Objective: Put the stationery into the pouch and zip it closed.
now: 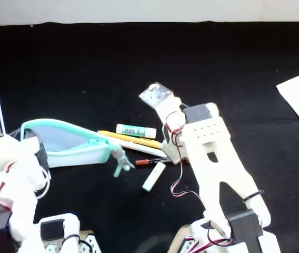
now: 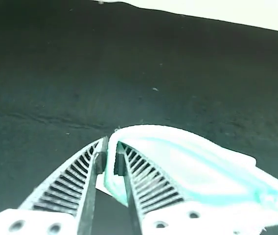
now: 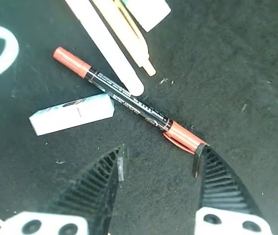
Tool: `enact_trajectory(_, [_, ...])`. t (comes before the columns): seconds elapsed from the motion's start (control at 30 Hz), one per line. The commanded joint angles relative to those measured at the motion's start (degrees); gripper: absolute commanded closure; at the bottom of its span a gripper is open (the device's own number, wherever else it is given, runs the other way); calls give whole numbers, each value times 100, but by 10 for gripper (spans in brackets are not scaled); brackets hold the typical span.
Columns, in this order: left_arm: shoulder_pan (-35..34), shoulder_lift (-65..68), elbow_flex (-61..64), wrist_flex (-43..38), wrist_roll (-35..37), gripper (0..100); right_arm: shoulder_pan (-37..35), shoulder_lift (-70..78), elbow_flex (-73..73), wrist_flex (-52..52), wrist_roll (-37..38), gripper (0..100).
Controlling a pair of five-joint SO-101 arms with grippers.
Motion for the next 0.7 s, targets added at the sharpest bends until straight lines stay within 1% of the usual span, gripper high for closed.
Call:
enact_trajectory(0.0, [-268, 66, 338, -9, -220, 994, 40, -189, 567, -382, 721, 779])
enact_trajectory(0.03, [-330, 66, 338, -9, -237, 994, 4, -215, 752, -444, 826, 779])
enact_trajectory(0.07, [-365, 66, 338, -9, -237, 994, -92, -224, 848, -444, 668, 779])
enact_trajectory(0.1, [-382, 66, 347, -9, -237, 994, -189, -224, 760, -444, 281, 779])
enact_trajectory(0.13, [-382, 66, 347, -9, -237, 994, -295, -224, 602, -418, -255, 779])
enact_trajectory(0.23, [-382, 66, 347, -9, -237, 994, -629, -163, 171, -277, -2347, 779])
enact_trajectory(0.3, [-382, 66, 347, -9, -246, 994, -857, -163, 136, -268, -3420, 779])
enact_trajectory(0.37, [-382, 66, 347, -18, -246, 994, -1182, -163, 136, -233, -4193, 779])
enact_trajectory(0.43, [-382, 66, 347, -18, -246, 994, -1481, -163, 136, -145, -4642, 779])
enact_trajectory(0.47, [-382, 66, 347, -18, -246, 994, -1622, -154, 136, -154, -4738, 779])
enact_trajectory(0.57, [-382, 66, 338, -18, -246, 994, -1895, -145, 242, -163, -4800, 779])
enact_trajectory(0.67, [-382, 66, 338, -18, -246, 994, -1930, -145, 813, -673, -4800, 779])
